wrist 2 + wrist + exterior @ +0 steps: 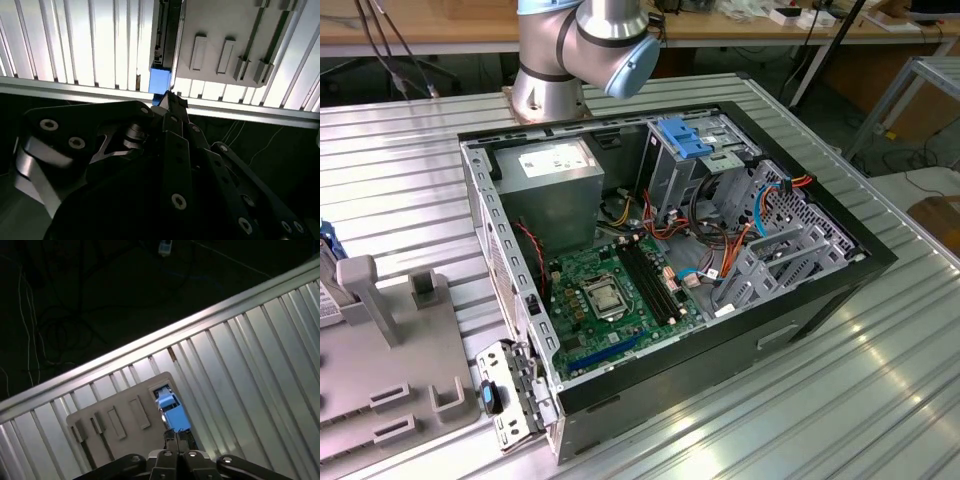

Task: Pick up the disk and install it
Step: 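Pick up the disk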

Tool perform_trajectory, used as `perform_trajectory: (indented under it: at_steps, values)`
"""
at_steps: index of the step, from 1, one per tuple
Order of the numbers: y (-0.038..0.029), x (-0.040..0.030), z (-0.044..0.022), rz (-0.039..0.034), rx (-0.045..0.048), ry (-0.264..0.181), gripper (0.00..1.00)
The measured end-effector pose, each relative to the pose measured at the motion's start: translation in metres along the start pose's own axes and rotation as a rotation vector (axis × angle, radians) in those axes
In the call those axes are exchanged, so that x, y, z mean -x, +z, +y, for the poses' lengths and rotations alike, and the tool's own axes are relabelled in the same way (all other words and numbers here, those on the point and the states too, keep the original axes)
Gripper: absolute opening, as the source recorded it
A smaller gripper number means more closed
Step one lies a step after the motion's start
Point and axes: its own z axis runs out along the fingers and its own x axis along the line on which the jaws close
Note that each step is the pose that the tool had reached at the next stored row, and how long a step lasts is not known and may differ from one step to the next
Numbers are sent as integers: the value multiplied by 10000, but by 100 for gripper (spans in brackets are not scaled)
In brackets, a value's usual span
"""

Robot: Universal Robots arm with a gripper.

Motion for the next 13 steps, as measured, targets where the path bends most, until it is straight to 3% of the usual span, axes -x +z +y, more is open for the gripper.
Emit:
perform_trajectory:
  at_steps: [2, 8, 10, 13]
  values:
    - [8, 0, 0, 57, 20, -474, 11]
    - [28, 0, -1, 124, 14, -1749, 11]
    - [33, -1, -1, 140, -30, -1960, 11]
    - [39, -2, -2, 107, -225, -2166, 11]
